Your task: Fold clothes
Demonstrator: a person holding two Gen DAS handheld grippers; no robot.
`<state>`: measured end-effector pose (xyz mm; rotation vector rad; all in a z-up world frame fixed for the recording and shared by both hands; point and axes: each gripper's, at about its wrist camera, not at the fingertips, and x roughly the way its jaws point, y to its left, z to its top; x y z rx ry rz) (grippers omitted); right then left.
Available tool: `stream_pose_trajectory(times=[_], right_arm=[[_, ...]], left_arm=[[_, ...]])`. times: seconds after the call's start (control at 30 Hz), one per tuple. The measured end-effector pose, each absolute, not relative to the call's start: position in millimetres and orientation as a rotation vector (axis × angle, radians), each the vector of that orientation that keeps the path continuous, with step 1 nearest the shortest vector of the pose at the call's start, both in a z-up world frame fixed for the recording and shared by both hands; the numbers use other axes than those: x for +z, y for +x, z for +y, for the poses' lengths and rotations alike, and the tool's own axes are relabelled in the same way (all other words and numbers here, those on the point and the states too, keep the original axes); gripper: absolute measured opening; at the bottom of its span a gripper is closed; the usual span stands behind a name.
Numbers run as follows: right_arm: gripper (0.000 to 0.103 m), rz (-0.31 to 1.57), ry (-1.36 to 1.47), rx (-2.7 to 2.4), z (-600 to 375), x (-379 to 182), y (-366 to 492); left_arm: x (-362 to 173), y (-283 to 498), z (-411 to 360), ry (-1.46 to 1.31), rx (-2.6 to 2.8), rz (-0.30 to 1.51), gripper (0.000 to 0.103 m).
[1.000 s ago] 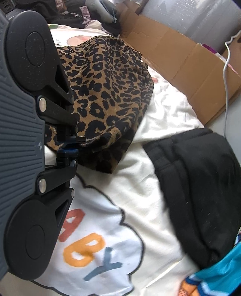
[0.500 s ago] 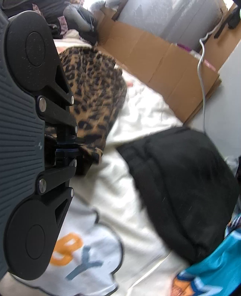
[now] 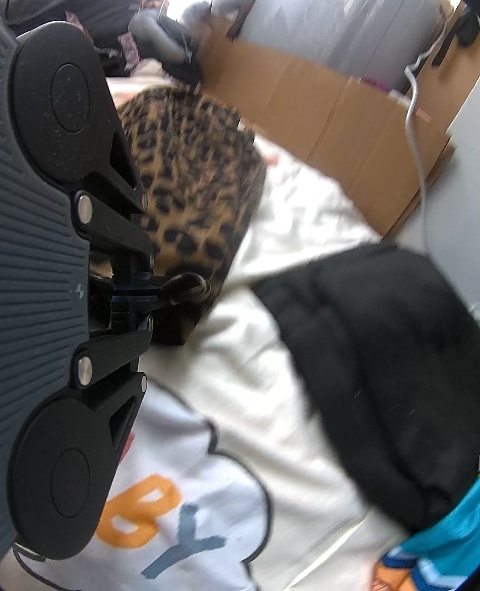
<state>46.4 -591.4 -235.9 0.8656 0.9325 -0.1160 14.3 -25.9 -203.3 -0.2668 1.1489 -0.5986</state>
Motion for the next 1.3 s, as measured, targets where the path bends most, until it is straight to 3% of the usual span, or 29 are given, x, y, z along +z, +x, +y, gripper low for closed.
stream_pose_trajectory(times=[0.47, 0.67, 1.07, 1.3], right_arm=[[0.007, 0.940, 0.807, -0.125, -598, -220, 36], [0.007, 0.914, 0.790, -0.152, -602, -207, 25], [0.007, 0.891, 0.747, -0.141, -598, -191, 12], [0.007, 0.898, 0.721, -0.094, -590, -189, 13]], left_arm=[[-173, 22, -5, -0.200, -0.611, 1.100, 0.001], [-156, 29, -36, -0.182, -0.757, 1.063, 0.001], [-201, 5, -103, -0.116, -0.887, 1.204, 0.001], [-175, 17, -98, -0.006, -0.888, 1.199, 0.003]])
